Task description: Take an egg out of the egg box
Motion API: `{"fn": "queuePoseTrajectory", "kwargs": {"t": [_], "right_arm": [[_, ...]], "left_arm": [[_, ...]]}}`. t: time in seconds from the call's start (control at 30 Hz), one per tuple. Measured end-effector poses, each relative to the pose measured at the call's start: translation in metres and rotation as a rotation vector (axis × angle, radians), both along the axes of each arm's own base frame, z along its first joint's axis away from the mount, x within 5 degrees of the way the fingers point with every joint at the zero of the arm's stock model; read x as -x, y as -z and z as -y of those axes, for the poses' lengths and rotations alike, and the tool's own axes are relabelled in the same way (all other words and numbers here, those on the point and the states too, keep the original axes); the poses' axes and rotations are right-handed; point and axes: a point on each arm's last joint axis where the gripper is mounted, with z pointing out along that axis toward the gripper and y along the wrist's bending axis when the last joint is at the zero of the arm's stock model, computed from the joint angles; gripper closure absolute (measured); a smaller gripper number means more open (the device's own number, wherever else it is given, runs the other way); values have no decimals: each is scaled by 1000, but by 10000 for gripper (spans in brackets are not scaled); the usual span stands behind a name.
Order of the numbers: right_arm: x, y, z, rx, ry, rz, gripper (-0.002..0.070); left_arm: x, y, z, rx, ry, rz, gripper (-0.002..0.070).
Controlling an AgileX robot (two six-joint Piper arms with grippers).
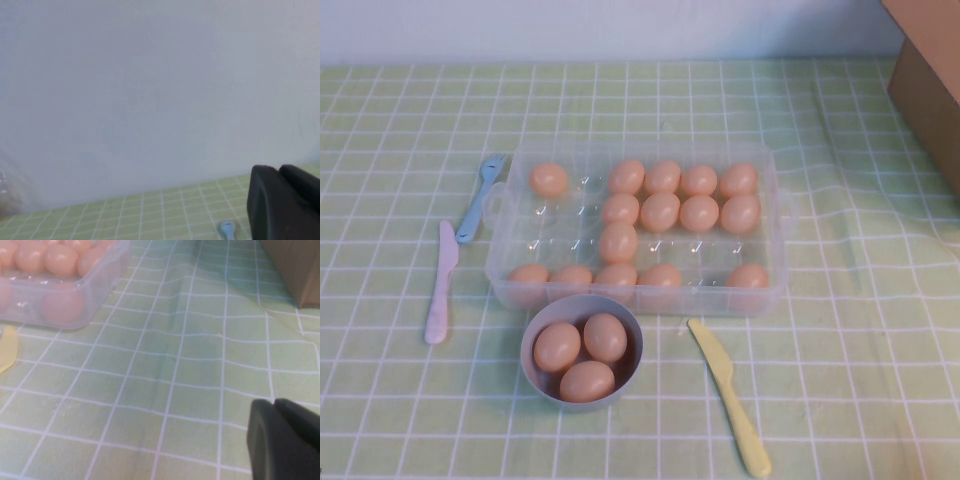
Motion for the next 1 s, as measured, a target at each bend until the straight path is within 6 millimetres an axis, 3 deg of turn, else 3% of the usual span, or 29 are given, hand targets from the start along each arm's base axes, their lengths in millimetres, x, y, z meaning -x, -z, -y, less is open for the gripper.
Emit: {"fn": "queuePoseTrajectory", "kwargs": {"t": [0.23,0.73,1.0], "right_arm": [[0,0,0,0,0,0,694],[0,0,0,0,0,0,694],[0,0,0,0,0,0,694]], "left_arm": [[11,17,-6,37,-74,-42,677],[14,59,-5,11,-66,-494,677],[15,64,-5,-3,-72,-553,678]]}}
